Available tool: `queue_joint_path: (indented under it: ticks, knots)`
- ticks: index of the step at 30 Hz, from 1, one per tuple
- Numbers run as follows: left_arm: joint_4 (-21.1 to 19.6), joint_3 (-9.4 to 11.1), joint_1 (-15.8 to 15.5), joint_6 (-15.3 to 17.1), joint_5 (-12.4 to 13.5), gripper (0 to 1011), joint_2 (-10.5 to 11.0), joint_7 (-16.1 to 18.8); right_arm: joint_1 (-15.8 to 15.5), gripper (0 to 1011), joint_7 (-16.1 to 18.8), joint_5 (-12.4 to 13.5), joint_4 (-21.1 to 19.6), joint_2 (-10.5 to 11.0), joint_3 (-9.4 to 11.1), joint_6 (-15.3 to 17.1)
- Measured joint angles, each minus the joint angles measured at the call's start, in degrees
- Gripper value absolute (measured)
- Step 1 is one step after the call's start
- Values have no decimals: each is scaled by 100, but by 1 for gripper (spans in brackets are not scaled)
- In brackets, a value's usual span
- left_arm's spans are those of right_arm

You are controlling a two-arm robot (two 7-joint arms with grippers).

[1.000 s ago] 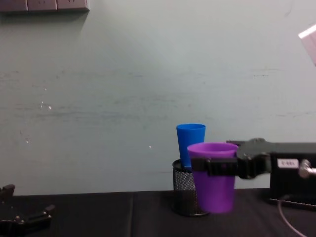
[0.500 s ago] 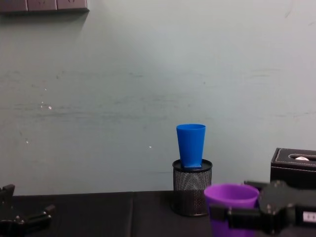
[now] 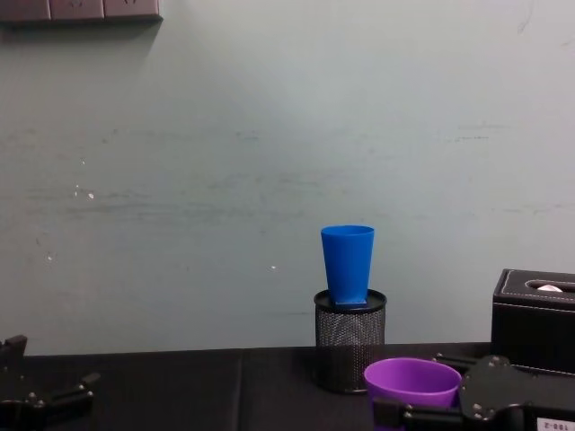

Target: Pick up one cup with a gripper and tap it against the other cup.

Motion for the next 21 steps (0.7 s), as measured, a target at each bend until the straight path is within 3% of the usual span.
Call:
queue_joint_path:
  ticks: [21]
  knots:
    - [0, 0, 0, 0, 0, 1011, 0, 0, 49, 746, 95, -201, 497, -236, 36, -215]
